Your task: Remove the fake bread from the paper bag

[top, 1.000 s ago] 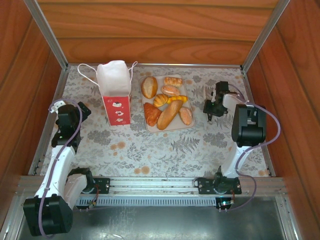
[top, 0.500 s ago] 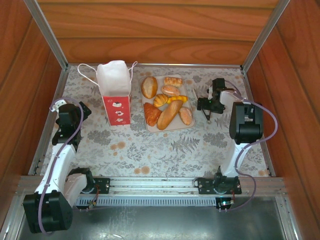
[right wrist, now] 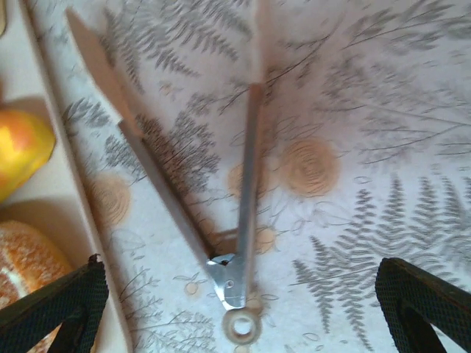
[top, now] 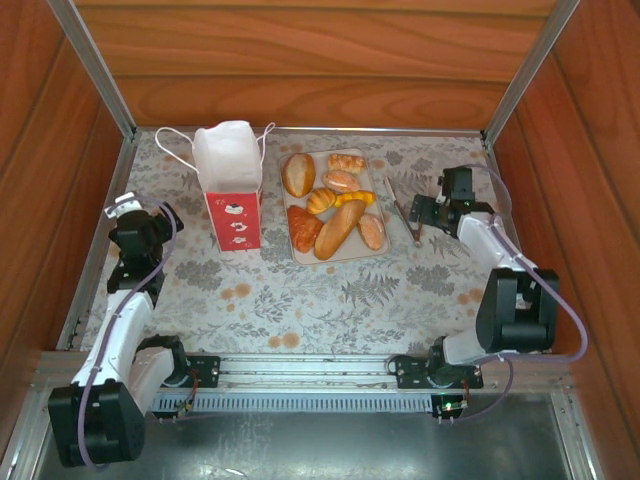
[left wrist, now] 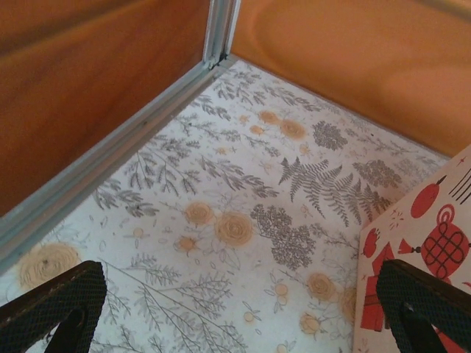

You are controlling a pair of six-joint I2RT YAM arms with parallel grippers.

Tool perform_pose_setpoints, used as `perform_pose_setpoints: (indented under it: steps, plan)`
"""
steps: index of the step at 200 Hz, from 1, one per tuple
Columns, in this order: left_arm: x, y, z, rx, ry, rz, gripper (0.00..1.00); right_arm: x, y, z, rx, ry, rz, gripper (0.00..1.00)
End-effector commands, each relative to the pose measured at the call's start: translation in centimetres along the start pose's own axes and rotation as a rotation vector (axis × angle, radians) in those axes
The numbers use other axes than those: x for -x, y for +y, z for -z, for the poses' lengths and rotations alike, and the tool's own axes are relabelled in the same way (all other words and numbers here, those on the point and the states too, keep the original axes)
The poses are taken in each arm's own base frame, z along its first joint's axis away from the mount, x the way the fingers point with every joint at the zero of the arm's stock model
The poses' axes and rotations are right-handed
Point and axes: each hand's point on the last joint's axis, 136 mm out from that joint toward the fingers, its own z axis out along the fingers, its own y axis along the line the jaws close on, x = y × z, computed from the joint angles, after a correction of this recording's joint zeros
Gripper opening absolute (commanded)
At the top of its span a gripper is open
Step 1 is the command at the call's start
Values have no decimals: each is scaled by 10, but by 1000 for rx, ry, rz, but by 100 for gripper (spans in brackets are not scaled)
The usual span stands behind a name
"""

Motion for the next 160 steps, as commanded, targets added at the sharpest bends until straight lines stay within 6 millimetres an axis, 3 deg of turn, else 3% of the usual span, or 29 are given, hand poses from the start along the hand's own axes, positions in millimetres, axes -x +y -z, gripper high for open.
perform_pose_setpoints:
  steps: [1, 74, 127, 160]
  plan:
    - [4, -1, -6, -13, -84, -116, 100, 11, -22, 4, -109, -154, -64, 100]
    - [-30, -14, -30, -112, -103, -197, 100, 12, -14, 13, -13, -481, 58, 100]
    - [-48, -33, -58, -174, -85, -215, 100, 5, -9, 3, 14, -499, 90, 100]
    - [-70, -34, -73, -187, -54, -225, 100, 7, -2, 2, 59, -541, 97, 100]
